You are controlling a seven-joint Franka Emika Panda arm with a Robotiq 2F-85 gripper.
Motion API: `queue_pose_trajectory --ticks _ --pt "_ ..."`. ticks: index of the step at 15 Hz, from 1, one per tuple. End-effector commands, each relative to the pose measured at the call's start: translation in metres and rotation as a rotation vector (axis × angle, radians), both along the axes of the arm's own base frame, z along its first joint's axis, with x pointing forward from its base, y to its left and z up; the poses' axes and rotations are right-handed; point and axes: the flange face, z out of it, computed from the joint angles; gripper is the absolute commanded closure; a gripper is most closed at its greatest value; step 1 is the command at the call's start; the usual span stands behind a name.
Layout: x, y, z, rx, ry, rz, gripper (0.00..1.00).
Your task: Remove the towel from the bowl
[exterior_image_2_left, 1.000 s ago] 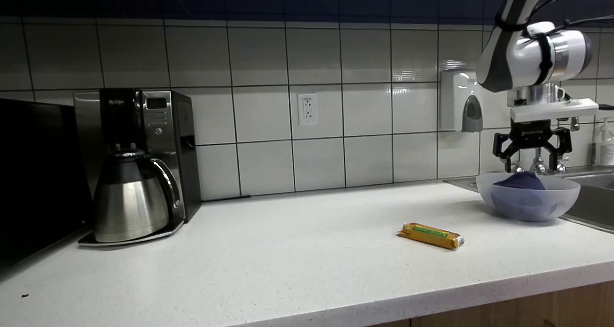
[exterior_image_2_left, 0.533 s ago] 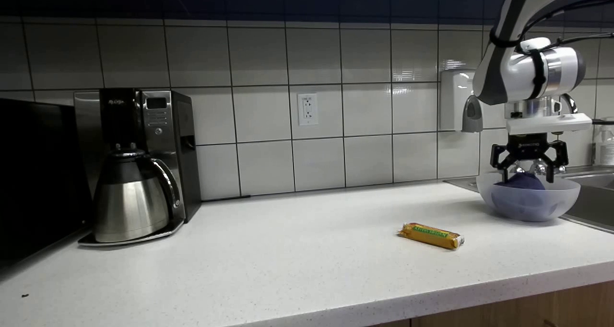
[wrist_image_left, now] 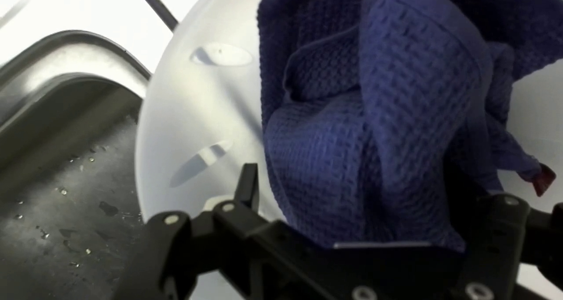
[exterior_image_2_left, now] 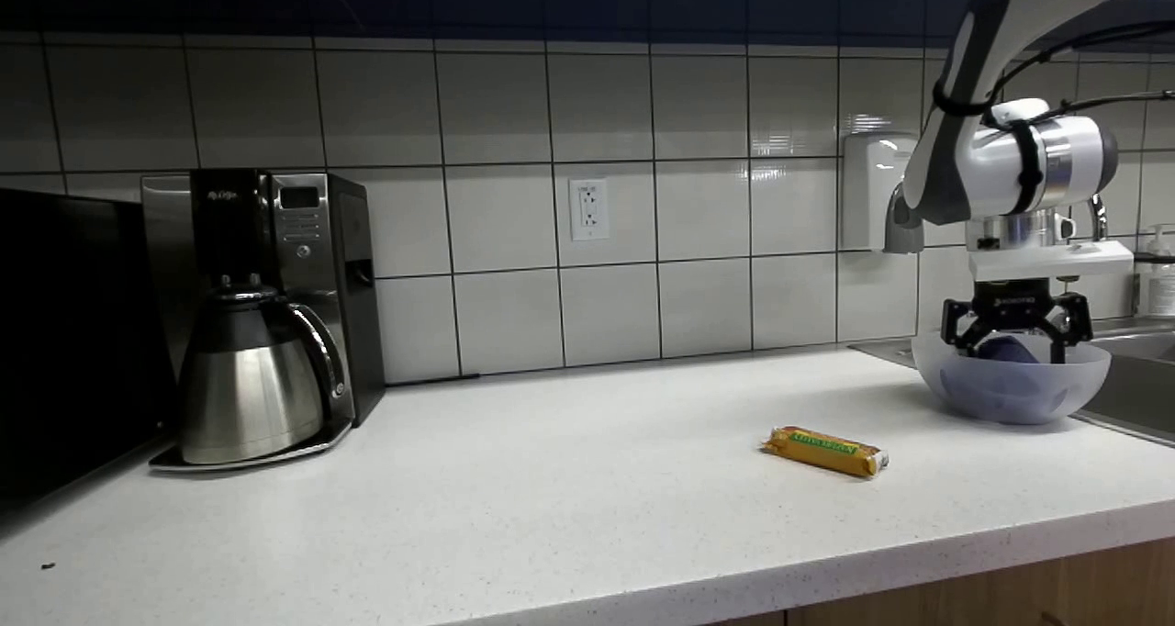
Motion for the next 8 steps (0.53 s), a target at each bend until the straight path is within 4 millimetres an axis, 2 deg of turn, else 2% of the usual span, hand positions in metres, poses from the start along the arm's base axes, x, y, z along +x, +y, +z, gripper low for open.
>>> queue_pose_trajectory --ticks 1,2,3,8 --pt "0.0035 -0.0028 -0.0064 -0.003 -0.006 -0.024 0.0" --pt "0.003 -0.003 -0.0069 0.0 -0.005 -0.023 0.25" --pt "0.0027 -0.0033 -0.0073 0.0 -0.004 -0.024 0.26" --pt "0.0011 -0.0036 -0.0075 -0.003 -0.001 -0.026 0.67"
